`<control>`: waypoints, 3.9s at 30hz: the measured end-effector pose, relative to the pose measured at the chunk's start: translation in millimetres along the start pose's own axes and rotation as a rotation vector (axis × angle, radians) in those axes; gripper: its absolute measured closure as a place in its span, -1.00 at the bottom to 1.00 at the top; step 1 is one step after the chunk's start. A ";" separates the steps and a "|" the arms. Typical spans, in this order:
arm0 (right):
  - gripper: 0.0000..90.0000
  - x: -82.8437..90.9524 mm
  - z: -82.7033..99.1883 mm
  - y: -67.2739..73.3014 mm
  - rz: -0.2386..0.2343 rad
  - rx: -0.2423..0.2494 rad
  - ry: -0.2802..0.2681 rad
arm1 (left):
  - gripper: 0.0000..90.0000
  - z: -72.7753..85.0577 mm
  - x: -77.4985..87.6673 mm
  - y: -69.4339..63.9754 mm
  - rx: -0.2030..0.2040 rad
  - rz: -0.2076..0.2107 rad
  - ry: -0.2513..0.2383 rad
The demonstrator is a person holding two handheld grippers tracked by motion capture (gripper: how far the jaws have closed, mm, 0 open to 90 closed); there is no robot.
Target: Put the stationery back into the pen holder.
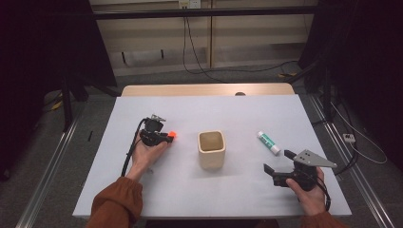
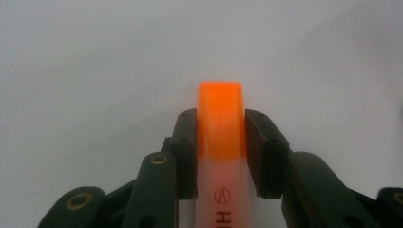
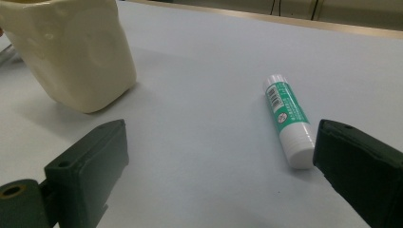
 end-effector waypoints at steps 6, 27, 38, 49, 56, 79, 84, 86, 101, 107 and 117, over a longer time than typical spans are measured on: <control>-0.90 -0.7 -0.1 0.6 -0.003 0.002 0.003 | 0.49 -3.9 3.6 -3.4 0.003 0.002 -0.052; -0.90 0.4 -0.3 0.4 -0.003 -0.003 -0.003 | 0.49 -18.6 39.1 -10.6 -0.031 0.056 -0.236; -0.90 0.3 -0.4 0.7 -0.005 -0.004 -0.004 | 0.49 -25.3 51.9 -23.1 -0.080 0.086 -0.299; -0.90 0.4 -0.6 0.8 -0.005 -0.004 -0.006 | 0.49 -31.8 66.7 -29.2 -0.052 0.127 -0.378; -0.91 0.2 -1.1 0.8 -0.009 -0.001 -0.009 | 0.49 -35.8 76.4 -38.9 -0.061 0.154 -0.425; -0.91 -0.5 -1.8 1.1 -0.010 -0.002 -0.014 | 0.49 -53.8 109.0 -69.2 -0.096 0.219 -0.550; -0.91 -0.9 -1.8 1.1 -0.008 -0.002 -0.013 | 0.49 -59.6 109.6 -77.7 -0.107 0.231 -0.558; -0.91 -0.9 -1.7 0.8 -0.008 -0.002 -0.012 | 0.49 -61.8 109.6 -81.2 -0.112 0.236 -0.559; -0.92 0.3 -1.5 0.5 -0.006 -0.004 -0.014 | 0.49 -86.5 111.1 -114.9 -0.139 0.301 -0.591; -0.92 1.0 -1.2 0.4 -0.006 -0.003 -0.012 | 0.49 -94.5 107.9 -131.0 -0.150 0.336 -0.599; -0.92 1.1 -1.0 0.1 -0.006 -0.005 -0.014 | 0.49 -101.3 90.7 -145.8 -0.163 0.341 -0.582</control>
Point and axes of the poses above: each handheld gripper's, and its own axes: x roughly backward along the jaws, z roughly out of its underside, y roughly to its left, the point moved 5 cm from there along -x, roughly forward along the jaws, and after that the axes turned 10 degrees about -z, right-handed, at the moved point
